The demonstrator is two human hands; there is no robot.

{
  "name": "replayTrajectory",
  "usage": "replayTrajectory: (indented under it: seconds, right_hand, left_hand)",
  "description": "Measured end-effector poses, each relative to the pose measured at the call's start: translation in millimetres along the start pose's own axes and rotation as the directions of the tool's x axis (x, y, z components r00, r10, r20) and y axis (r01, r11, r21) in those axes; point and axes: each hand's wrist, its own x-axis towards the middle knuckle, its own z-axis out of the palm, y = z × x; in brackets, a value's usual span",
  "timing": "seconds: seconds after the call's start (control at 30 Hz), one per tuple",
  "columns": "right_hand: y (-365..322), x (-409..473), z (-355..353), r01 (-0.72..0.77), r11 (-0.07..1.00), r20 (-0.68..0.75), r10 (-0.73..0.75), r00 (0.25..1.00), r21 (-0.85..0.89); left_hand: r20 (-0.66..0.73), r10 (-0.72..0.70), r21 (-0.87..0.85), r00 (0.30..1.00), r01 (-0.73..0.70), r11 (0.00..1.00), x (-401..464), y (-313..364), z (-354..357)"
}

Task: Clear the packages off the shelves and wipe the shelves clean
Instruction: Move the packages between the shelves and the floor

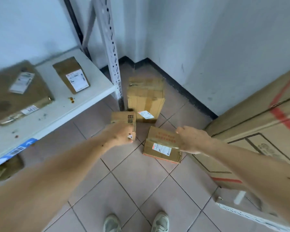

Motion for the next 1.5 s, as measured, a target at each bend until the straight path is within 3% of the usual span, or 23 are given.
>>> replayTrajectory:
  seconds: [0.23,0.33,0.63,1.07,1.5]
  right_hand:
    - [-52.7,-87.8,-144.0,0.135,0.982,0.017,-0.134,0.991,-0.129]
    - [-75.9,-116.9,-194.1,0.188,0.969,-0.023,-0.194,0.981,-0.158]
    - [-168.1,-191.6,-319.7,0.405,0.856,-0.086,-0.452,0.888,-0.320]
    - [-354.7,-279.0,-398.6,0.594,0.635,-0.101,-0.720,0.686,-0.494]
    - [-599.0,-345.4,-400.3,0.615,0.563,-0.134,-0.788,0.601,-0.552]
  left_hand:
    - [-0.046,-0.041,0.028,0.998,0.043,0.999,-143.1,-8.1,-119.2]
    - [-0.095,-0.122,0.002,0.988,0.123,0.992,-199.8,-16.8,-163.7]
    - [-0.285,-0.349,-0.150,0.893,0.318,0.936,-355.0,-42.9,-240.8]
    - [-0.394,-0.556,-0.350,0.732,0.440,0.827,-549.8,-121.0,-233.1]
    - [-0.390,-0.702,-0.480,0.596,0.519,0.708,-759.0,-294.9,-183.5]
